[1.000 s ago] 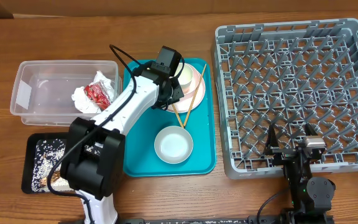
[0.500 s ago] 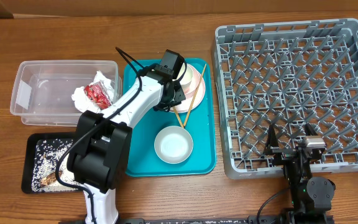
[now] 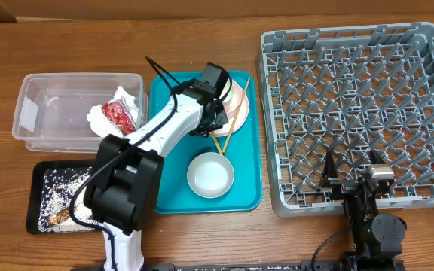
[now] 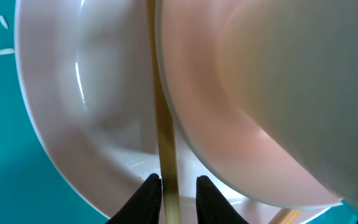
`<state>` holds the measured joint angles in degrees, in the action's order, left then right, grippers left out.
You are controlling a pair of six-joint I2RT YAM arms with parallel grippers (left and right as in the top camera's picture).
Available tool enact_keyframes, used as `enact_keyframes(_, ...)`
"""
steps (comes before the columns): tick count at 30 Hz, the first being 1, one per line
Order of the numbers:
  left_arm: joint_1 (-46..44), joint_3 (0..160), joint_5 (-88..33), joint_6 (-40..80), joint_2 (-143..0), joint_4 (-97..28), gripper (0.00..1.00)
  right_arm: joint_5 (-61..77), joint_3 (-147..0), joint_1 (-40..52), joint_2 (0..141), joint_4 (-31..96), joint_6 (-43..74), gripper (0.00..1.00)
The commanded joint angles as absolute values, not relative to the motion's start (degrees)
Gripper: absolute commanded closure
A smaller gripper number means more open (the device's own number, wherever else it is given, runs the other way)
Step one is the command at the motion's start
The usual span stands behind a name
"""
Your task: Sort waste into correct bins and load items into the dishwasher
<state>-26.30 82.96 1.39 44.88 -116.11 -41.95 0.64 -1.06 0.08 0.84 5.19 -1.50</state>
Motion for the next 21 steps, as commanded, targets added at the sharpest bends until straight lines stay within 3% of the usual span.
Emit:
enact_keyframes(1,-26.7,82.6,3.0,45.4,-116.9,-42.1,0.78,0.8,-0.5,0.0,0.2,4.8,-1.6,0.00)
enact_keyframes(21,-26.7,81.7,4.0,45.4,-116.9,-42.3,0.82,0.8,-0.5,0.0,0.2,4.8,-1.6,0.00)
